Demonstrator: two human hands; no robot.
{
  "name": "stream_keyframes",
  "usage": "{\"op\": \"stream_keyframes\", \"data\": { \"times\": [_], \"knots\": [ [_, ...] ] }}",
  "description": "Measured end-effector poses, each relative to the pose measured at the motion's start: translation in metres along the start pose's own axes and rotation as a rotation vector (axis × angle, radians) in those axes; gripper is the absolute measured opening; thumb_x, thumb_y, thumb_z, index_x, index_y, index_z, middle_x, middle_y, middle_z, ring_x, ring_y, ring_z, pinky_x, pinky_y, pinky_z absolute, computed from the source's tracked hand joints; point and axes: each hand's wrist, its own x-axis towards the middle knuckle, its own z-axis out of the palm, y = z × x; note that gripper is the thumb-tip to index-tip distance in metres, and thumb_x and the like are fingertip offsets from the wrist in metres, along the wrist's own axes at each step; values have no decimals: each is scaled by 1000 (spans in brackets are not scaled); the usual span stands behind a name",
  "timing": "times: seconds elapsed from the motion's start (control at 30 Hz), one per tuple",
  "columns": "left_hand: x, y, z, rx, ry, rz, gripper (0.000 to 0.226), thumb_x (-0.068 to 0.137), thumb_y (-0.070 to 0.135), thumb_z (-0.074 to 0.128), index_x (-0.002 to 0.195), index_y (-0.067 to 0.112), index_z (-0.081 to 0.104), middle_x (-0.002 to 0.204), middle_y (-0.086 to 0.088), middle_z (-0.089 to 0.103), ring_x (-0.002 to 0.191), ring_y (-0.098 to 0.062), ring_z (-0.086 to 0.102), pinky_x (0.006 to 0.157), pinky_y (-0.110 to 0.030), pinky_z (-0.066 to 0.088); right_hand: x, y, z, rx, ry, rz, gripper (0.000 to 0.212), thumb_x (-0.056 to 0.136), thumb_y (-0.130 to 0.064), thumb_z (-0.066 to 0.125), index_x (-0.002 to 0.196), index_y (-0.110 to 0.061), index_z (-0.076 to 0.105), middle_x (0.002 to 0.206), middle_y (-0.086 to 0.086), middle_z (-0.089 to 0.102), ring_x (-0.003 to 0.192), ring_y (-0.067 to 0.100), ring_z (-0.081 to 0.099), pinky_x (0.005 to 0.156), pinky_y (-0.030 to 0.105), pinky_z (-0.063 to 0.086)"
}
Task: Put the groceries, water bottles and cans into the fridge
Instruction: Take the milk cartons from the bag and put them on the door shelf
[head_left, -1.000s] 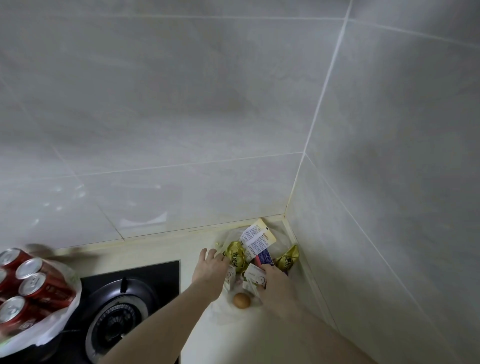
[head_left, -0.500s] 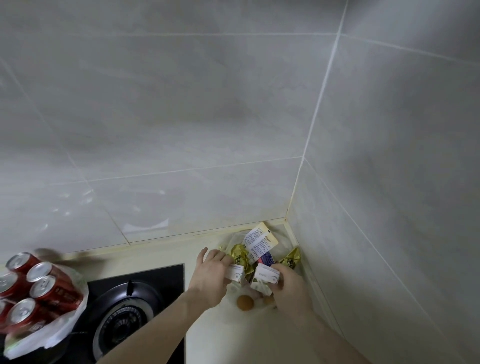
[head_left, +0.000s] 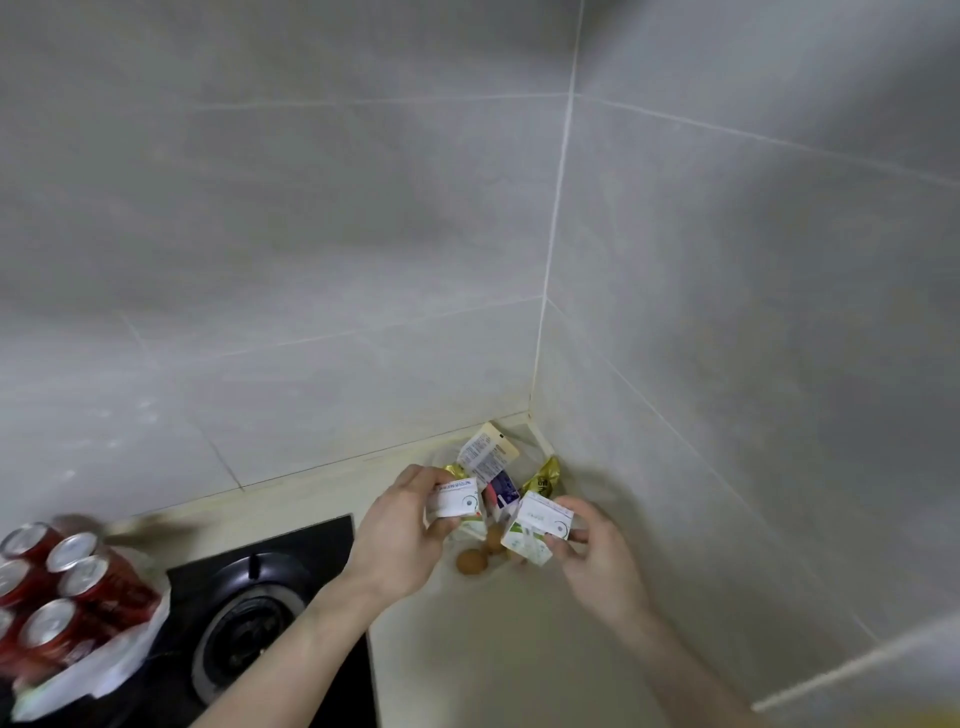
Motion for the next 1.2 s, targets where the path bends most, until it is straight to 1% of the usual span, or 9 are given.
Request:
{"op": "stream_keyframes", "data": {
  "times": [0.1, 0.27, 0.37, 0.47, 0.63, 0.73, 0.87, 0.97, 1.2],
  "knots": [
    [-16, 1, -12, -20, -19, -1, 37, 88, 24, 75, 120, 34, 60, 109, 24, 55, 95, -2, 56, 76, -17, 42, -24, -6, -7, -20, 42, 18, 53, 90, -15, 75, 101, -61, 51, 111, -21, 70, 94, -6, 70, 83, 24, 59],
    [-33, 1, -28, -20, -51, 17, 41, 86, 27, 76, 123, 35, 61, 113, 22, 57, 99, -4, 59, 87, -32, 52, -61, -30, -22, -1, 54, 46, 43, 91, -18, 73, 102, -57, 56, 110, -26, 68, 93, -6, 69, 83, 26, 59],
    [-51, 6, -36, -50, -107, 85, 40, 86, 27, 77, 121, 36, 61, 116, 22, 58, 99, -5, 59, 89, -34, 53, -97, -45, -26, -25, 88, 109, 36, 93, -21, 72, 112, -49, 59, 110, -26, 67, 89, -13, 65, 77, 18, 55],
    [-66, 10, -42, -81, -167, 157, 37, 86, 26, 78, 115, 40, 60, 114, 25, 58, 97, -3, 57, 88, -29, 51, -136, -60, -31, -42, 177, 155, 36, 92, -21, 73, 116, -42, 56, 99, -31, 62, 76, -22, 59, 66, 5, 46],
    [-91, 28, -45, -119, -281, 302, 40, 88, 29, 76, 114, 49, 54, 111, 33, 54, 99, 6, 57, 79, -16, 45, -216, -76, -43, -42, 291, 235, 37, 93, -24, 73, 124, -38, 59, 106, -30, 63, 82, -20, 61, 71, 6, 48],
    [-106, 52, -40, -170, -352, 375, 41, 86, 28, 78, 113, 50, 55, 110, 33, 56, 99, 8, 59, 83, -19, 50, -268, -79, -56, -13, 389, 288, 37, 93, -24, 73, 125, -38, 60, 115, -25, 66, 90, -14, 63, 69, 10, 49],
    [-123, 101, -27, -183, -459, 499, 35, 83, 39, 78, 112, 44, 59, 109, 23, 64, 99, -1, 63, 85, -38, 55, -336, -80, -82, -12, 516, 367, 34, 93, -27, 72, 123, -40, 62, 117, -28, 66, 92, -8, 66, 73, 20, 54],
    [-144, 145, -16, -243, -516, 590, 35, 85, 31, 80, 113, 40, 61, 108, 24, 62, 99, -2, 63, 87, -34, 53, -387, -80, -104, -34, 633, 410, 36, 92, -28, 73, 125, -40, 62, 118, -29, 65, 91, -6, 67, 70, 21, 54],
    [-213, 255, 30, -357, -736, 759, 37, 86, 30, 79, 117, 43, 61, 115, 23, 61, 92, 7, 64, 81, -27, 55, -510, -71, -158, -75, 845, 527, 35, 93, -31, 71, 124, -43, 60, 120, -31, 62, 97, -7, 66, 75, 20, 54]
  ]
}}
